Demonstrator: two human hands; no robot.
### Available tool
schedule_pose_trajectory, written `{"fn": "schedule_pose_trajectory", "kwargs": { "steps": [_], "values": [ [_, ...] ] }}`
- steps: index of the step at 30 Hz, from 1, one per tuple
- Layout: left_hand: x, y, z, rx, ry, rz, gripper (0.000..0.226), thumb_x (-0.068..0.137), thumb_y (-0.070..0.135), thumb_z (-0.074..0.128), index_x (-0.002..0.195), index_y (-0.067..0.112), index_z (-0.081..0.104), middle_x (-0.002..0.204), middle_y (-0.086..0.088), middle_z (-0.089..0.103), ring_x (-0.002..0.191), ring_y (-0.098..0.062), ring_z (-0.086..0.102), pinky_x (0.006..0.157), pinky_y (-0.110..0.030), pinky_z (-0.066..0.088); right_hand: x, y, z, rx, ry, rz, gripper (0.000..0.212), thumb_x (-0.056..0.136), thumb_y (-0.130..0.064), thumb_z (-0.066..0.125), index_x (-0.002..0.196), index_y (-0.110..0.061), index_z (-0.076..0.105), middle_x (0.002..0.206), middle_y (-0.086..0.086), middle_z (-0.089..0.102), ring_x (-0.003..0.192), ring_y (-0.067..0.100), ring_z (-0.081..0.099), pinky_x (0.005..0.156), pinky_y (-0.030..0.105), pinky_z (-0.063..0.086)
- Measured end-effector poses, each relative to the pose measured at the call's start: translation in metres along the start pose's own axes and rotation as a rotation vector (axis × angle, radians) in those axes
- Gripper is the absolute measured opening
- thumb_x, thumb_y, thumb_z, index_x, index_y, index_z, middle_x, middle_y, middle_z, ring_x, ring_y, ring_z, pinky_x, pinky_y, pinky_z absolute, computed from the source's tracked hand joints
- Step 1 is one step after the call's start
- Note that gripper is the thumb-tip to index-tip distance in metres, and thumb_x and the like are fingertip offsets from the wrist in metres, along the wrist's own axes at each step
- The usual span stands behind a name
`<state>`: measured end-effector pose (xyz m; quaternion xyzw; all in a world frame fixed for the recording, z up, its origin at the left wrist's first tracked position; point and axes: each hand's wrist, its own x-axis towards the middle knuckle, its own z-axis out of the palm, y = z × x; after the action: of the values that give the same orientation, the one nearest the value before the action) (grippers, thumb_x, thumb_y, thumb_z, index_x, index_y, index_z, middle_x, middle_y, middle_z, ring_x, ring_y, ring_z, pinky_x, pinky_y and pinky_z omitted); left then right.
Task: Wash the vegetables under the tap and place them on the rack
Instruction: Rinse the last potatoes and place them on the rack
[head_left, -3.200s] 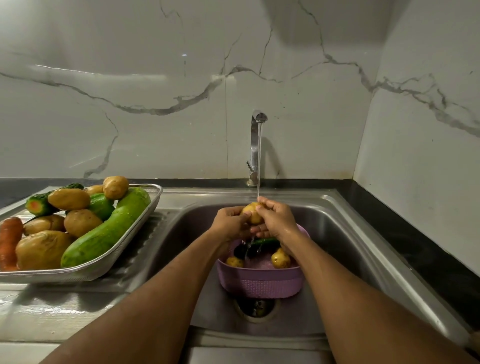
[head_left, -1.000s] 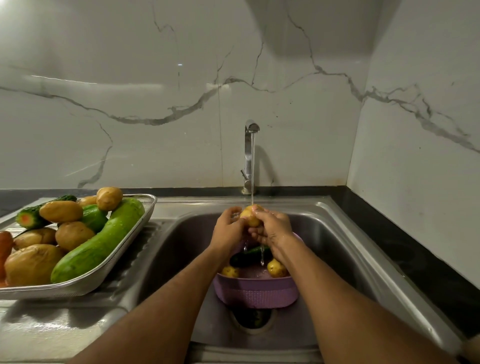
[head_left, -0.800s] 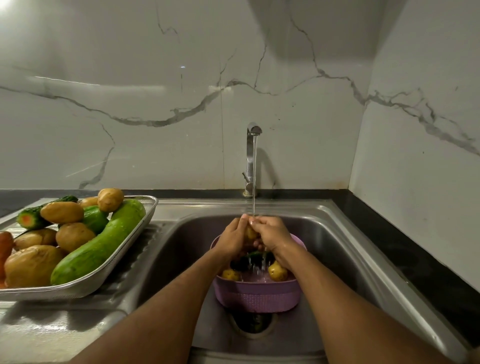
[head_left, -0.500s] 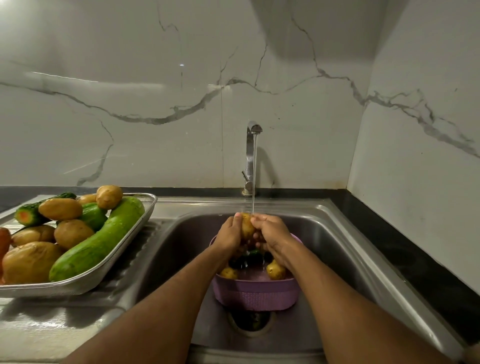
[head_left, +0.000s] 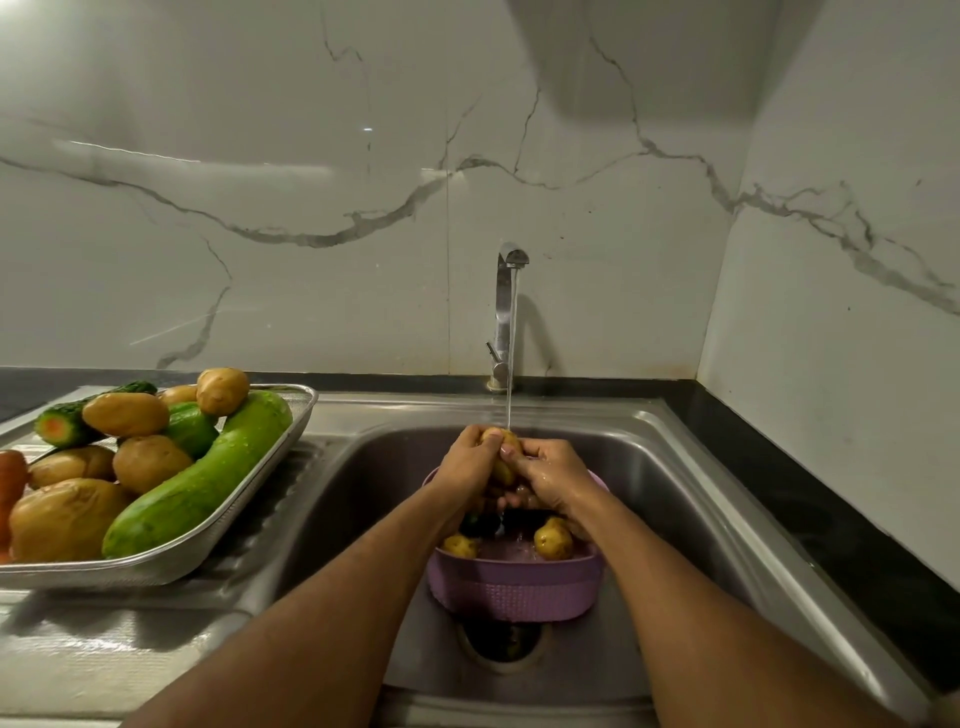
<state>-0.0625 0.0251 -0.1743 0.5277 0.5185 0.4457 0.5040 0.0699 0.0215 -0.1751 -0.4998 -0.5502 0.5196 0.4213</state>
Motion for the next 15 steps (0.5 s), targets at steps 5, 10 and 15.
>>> {"fn": "schedule_pose_trajectory", "kwargs": {
  "steps": [5, 10, 15],
  "values": [
    [-0.0004, -0.0007, 0.0038, 0.021, 0.064, 0.003, 0.026, 0.112, 0.037, 0.036, 0.123, 0.017, 0.049, 0.101, -0.015, 0.063, 0.064, -0.019, 0.065, 0.051, -0.029, 0.055, -0.0024, 0.0004, -0.0008, -0.030, -0.007, -0.032, 0.022, 0.102, -0.024, 0.064, 0.122, -0.018, 0.069, 0.095, 0.016, 0.077, 0.064, 0.021, 0.074, 0.059, 0.026, 0.060],
    [-0.0005, 0.0007, 0.0003, -0.003, 0.135, -0.004, 0.031, 0.112, 0.039, 0.030, 0.113, 0.016, 0.052, 0.102, -0.014, 0.061, 0.077, -0.021, 0.066, 0.060, -0.029, 0.059, -0.0055, -0.0018, 0.0019, -0.132, -0.014, -0.070, 0.024, 0.102, -0.024, 0.063, 0.123, -0.014, 0.070, 0.082, 0.010, 0.076, 0.058, 0.013, 0.071, 0.052, 0.020, 0.053],
    [-0.0090, 0.0063, -0.0031, -0.215, -0.052, -0.091, 0.032, 0.112, 0.037, 0.032, 0.125, 0.018, 0.055, 0.100, -0.022, 0.066, 0.055, -0.020, 0.063, 0.047, -0.027, 0.053, -0.0001, 0.0021, -0.0008, -0.117, 0.066, -0.046, 0.027, 0.102, -0.028, 0.064, 0.126, -0.017, 0.069, 0.090, 0.014, 0.076, 0.065, 0.019, 0.074, 0.059, 0.029, 0.059]
  ]
}}
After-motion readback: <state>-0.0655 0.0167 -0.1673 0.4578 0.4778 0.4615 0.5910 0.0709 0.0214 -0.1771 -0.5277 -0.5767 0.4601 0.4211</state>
